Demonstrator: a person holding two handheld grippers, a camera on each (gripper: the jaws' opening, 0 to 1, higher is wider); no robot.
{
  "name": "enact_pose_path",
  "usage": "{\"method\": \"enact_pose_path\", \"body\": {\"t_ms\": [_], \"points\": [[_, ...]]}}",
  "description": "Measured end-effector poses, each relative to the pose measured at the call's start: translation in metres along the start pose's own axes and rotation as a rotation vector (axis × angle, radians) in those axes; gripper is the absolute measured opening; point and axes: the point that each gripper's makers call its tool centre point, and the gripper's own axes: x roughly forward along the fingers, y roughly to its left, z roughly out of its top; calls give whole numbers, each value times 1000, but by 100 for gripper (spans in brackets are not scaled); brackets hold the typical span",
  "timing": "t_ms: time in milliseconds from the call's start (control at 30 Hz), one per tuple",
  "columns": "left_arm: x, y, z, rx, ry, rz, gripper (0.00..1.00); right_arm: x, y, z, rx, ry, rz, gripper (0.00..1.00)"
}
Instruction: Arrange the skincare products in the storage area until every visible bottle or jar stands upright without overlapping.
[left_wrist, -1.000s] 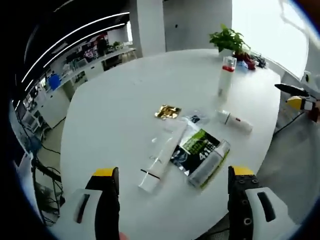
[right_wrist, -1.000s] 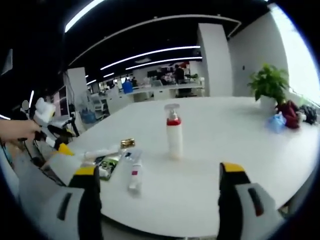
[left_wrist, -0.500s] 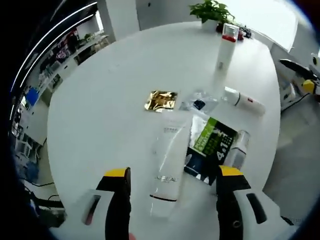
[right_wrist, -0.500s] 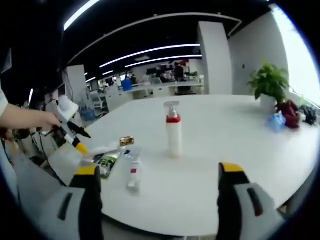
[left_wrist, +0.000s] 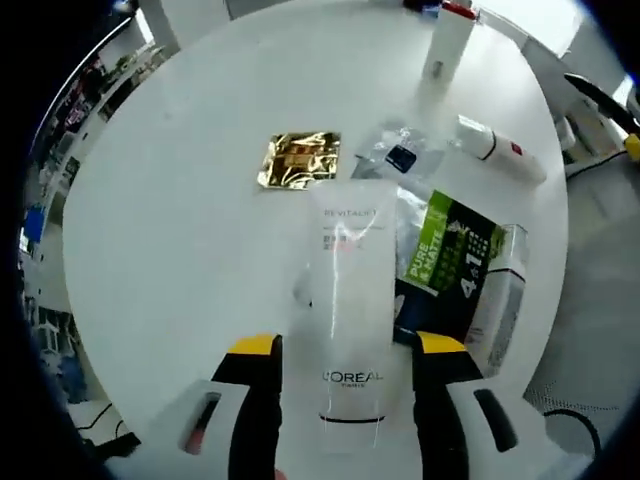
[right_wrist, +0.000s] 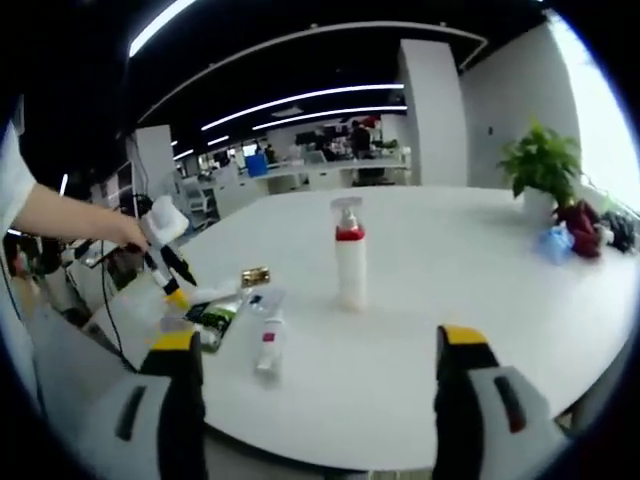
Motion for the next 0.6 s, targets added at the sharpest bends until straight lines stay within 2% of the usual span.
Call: {"method": "enact_pose_path", "body": {"t_ms": [133, 400, 467, 500, 600], "points": [[5, -4, 1, 32, 27, -24, 42, 1, 1, -1, -8, 9, 7, 98], [6, 2, 4, 69, 54, -13, 37, 2, 3, -4, -13, 19, 9, 97], [6, 2, 4, 72, 56, -11, 35, 2, 3, -4, -13, 19, 9, 97], [7, 2, 4, 57, 51, -8, 31, 2, 3, -4, -11, 19, 8, 97], [7, 4, 3, 50, 48, -8, 30, 2, 2, -4, -7, 18, 4, 97]]}}
